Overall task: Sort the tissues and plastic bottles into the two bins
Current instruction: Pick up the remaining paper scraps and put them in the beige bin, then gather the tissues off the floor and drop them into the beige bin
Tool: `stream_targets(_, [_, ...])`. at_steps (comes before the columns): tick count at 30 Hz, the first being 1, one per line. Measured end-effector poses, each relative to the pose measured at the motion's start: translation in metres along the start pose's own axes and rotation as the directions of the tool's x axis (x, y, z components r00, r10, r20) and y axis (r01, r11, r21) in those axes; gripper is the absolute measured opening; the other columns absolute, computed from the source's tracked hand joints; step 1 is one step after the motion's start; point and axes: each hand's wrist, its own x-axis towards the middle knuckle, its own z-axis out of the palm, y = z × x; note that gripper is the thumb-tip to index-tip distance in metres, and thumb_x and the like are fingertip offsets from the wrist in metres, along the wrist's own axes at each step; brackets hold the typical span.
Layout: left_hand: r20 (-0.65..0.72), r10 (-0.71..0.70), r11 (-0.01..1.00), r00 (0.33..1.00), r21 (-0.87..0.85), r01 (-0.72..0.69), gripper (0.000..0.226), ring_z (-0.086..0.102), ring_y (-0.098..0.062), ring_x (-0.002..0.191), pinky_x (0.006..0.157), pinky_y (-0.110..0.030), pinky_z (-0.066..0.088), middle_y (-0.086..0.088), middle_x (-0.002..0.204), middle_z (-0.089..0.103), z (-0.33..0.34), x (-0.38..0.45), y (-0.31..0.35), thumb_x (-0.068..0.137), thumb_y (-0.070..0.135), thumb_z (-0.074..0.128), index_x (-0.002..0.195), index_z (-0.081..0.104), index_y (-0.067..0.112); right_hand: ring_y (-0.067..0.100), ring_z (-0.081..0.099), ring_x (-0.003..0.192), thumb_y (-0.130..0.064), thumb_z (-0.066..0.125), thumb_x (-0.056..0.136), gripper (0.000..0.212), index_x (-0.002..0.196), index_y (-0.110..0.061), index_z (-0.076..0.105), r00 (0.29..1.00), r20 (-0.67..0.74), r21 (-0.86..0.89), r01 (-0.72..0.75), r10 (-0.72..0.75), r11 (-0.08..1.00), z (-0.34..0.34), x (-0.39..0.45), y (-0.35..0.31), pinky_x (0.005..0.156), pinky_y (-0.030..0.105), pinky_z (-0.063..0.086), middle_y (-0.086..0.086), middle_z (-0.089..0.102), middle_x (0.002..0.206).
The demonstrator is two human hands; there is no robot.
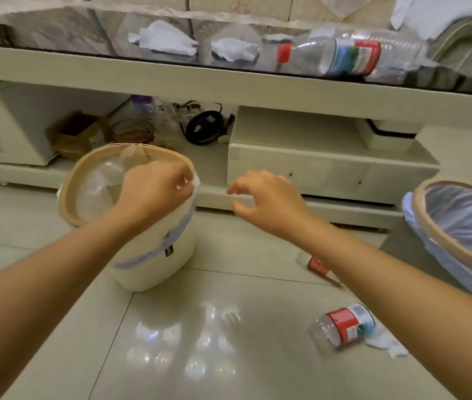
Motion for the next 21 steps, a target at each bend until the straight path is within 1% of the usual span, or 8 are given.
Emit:
stream_targets(3, [-0.037, 0.113, 0.993, 0.993, -0.027, -0.114, 0.020, 0.060, -0.013, 0.082, 0.062, -0.030, 0.048, 0.005, 0.096, 0.066, 0.012, -0.009, 0.044, 0.087, 0.031, 0.062, 0.106, 0.064, 0.022, 0.013, 0.054, 0.102, -0.034, 0.056, 0.087, 0.024, 0.109, -0.027, 0.064, 0.996, -0.014, 0.002, -0.084, 0.084, 0.996, -0.009, -0.055, 0.035, 0.086, 0.035, 0.042, -0.010, 0.063, 0.107])
stream_targets(5, [0.021, 0.204, 0.979, 0.979, -0.034, -0.203, 0.021, 0.060, -0.013, 0.084, 0.062, -0.025, 0.044, 0.004, 0.098, 0.066, 0.027, -0.016, 0.073, 0.085, 0.027, 0.067, 0.105, 0.064, 0.021, 0.016, 0.054, 0.104, -0.033, 0.058, 0.085, 0.024, 0.108, -0.027, 0.064, 0.988, -0.011, 0.004, -0.153, 0.153, 0.988, -0.009, -0.088, 0.057, 0.087, 0.036, 0.040, -0.008, 0.064, 0.107])
stream_targets(7, [0.100, 0.255, 0.967, 0.962, -0.041, -0.252, 0.022, 0.061, -0.014, 0.087, 0.064, -0.027, 0.047, 0.005, 0.100, 0.065, 0.045, -0.022, 0.102, 0.085, 0.029, 0.067, 0.106, 0.064, 0.022, 0.016, 0.053, 0.104, -0.033, 0.058, 0.085, 0.024, 0.108, -0.027, 0.064, 0.975, -0.012, 0.005, -0.222, 0.223, 0.975, -0.006, -0.118, 0.076, 0.086, 0.034, 0.038, -0.008, 0.064, 0.107])
stream_targets(10, [0.169, 0.293, 0.956, 0.941, -0.062, -0.287, 0.026, 0.060, -0.012, 0.086, 0.060, -0.026, 0.045, 0.009, 0.101, 0.064, 0.073, -0.031, 0.140, 0.085, 0.033, 0.066, 0.109, 0.062, 0.025, 0.014, 0.052, 0.102, -0.033, 0.058, 0.085, 0.023, 0.107, -0.028, 0.064, 0.946, -0.011, 0.049, -0.322, 0.323, 0.946, 0.000, -0.159, 0.096, 0.084, 0.032, 0.037, -0.009, 0.063, 0.104])
stream_targets(13, [0.228, 0.344, 0.939, 0.911, -0.094, -0.331, 0.026, 0.060, -0.013, 0.089, 0.067, -0.028, 0.049, 0.008, 0.101, 0.065, 0.097, -0.041, 0.171, 0.085, 0.033, 0.066, 0.110, 0.062, 0.025, 0.015, 0.053, 0.101, -0.030, 0.059, 0.085, 0.023, 0.107, -0.026, 0.065, 0.920, -0.012, 0.053, -0.390, 0.391, 0.919, 0.006, -0.196, 0.108, 0.083, 0.033, 0.038, -0.007, 0.063, 0.105])
stream_targets(15, [0.270, 0.362, 0.932, 0.892, -0.103, -0.347, 0.026, 0.060, -0.013, 0.091, 0.068, -0.028, 0.049, 0.009, 0.101, 0.065, 0.111, -0.049, 0.188, 0.085, 0.034, 0.065, 0.110, 0.062, 0.026, 0.015, 0.053, 0.105, -0.032, 0.060, 0.085, 0.024, 0.107, -0.027, 0.065, 0.898, -0.013, 0.060, -0.439, 0.440, 0.897, 0.011, -0.221, 0.116, 0.086, 0.034, 0.037, -0.008, 0.063, 0.111])
stream_targets(18, [0.319, 0.396, 0.918, 0.861, -0.112, -0.381, 0.026, 0.060, -0.012, 0.092, 0.065, -0.025, 0.046, 0.010, 0.101, 0.065, 0.127, -0.063, 0.213, 0.086, 0.035, 0.064, 0.110, 0.061, 0.027, 0.013, 0.049, 0.109, -0.031, 0.062, 0.084, 0.020, 0.104, -0.029, 0.066, 0.836, -0.033, 0.138, -0.539, 0.548, 0.831, 0.024, -0.257, 0.127, 0.088, 0.032, 0.034, -0.012, 0.062, 0.113])
stream_targets(21, [0.399, 0.418, 0.907, 0.816, -0.134, -0.399, 0.029, 0.059, -0.010, 0.094, 0.066, -0.023, 0.047, 0.011, 0.105, 0.064, 0.140, -0.076, 0.240, 0.087, 0.038, 0.063, 0.114, 0.059, 0.028, 0.013, 0.049, 0.107, -0.030, 0.063, 0.082, 0.020, 0.102, -0.031, 0.066, 0.780, -0.040, 0.154, -0.613, 0.625, 0.775, 0.042, -0.290, 0.138, 0.083, 0.029, 0.032, -0.014, 0.063, 0.109])
